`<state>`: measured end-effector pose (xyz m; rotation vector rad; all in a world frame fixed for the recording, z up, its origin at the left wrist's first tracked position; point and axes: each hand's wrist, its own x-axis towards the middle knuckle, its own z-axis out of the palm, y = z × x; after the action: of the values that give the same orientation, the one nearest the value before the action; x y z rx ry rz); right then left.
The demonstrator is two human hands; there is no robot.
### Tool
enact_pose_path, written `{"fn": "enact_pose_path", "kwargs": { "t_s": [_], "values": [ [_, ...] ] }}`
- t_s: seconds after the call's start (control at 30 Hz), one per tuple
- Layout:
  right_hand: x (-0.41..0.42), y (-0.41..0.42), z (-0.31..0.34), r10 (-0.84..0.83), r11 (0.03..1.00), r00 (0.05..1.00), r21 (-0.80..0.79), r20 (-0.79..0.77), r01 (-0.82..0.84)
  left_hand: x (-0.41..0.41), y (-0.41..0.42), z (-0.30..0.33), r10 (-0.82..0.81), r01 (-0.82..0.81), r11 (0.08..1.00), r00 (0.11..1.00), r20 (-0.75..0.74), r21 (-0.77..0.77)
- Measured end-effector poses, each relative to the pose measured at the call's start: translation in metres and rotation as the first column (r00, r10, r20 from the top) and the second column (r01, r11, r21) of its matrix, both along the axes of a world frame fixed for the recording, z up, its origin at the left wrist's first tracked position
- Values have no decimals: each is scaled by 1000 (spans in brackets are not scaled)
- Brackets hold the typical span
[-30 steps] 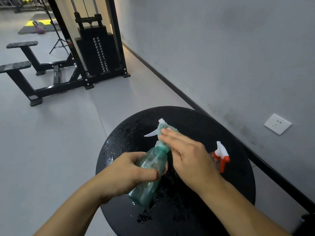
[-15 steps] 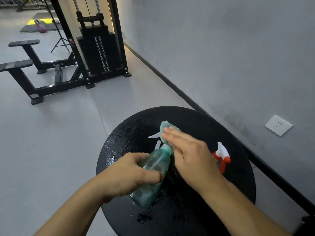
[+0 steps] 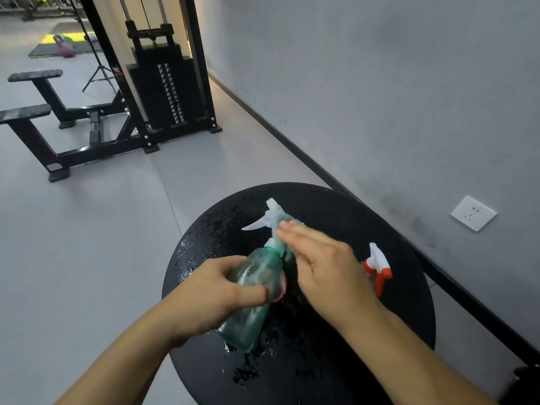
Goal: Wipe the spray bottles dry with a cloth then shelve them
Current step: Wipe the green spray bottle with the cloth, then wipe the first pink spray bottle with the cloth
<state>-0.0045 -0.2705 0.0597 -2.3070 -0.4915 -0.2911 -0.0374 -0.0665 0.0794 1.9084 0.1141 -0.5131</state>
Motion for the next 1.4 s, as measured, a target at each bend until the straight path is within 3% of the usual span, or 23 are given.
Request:
{"fn": "enact_pose_path", "kwargs": {
  "t_s": [0.07, 0.23, 0.33, 0.6, 0.83, 1.0, 1.4],
  "values": [
    [4, -5, 3, -70, 997, 998, 41, 5, 69, 0, 0, 3, 5, -5, 1000, 1000, 17, -26],
    [-7, 3, 4, 27, 1000, 999, 16, -39, -26, -1, 0, 1, 25, -25, 1000, 999, 31, -18],
    [0, -2, 6, -42, 997, 999, 69, -19, 43, 0, 5, -3, 45, -45, 999, 997, 62, -1],
    [9, -14, 7, -115, 969, 992, 216, -44, 122, 6, 29, -35, 359, -376, 926, 895, 264, 16],
    [5, -6, 5, -104, 976, 993, 186, -63, 115, 2, 39, -72, 430, -475, 879, 833, 348, 51],
    [3, -5, 3, -102, 983, 992, 145, -80, 113, -2, 34, -105, 471, -526, 844, 819, 327, 104],
    [4, -5, -4, -95, 984, 990, 139, -102, 109, 8, 36, -146, 628, -644, 765, 742, 235, -10]
  ]
}}
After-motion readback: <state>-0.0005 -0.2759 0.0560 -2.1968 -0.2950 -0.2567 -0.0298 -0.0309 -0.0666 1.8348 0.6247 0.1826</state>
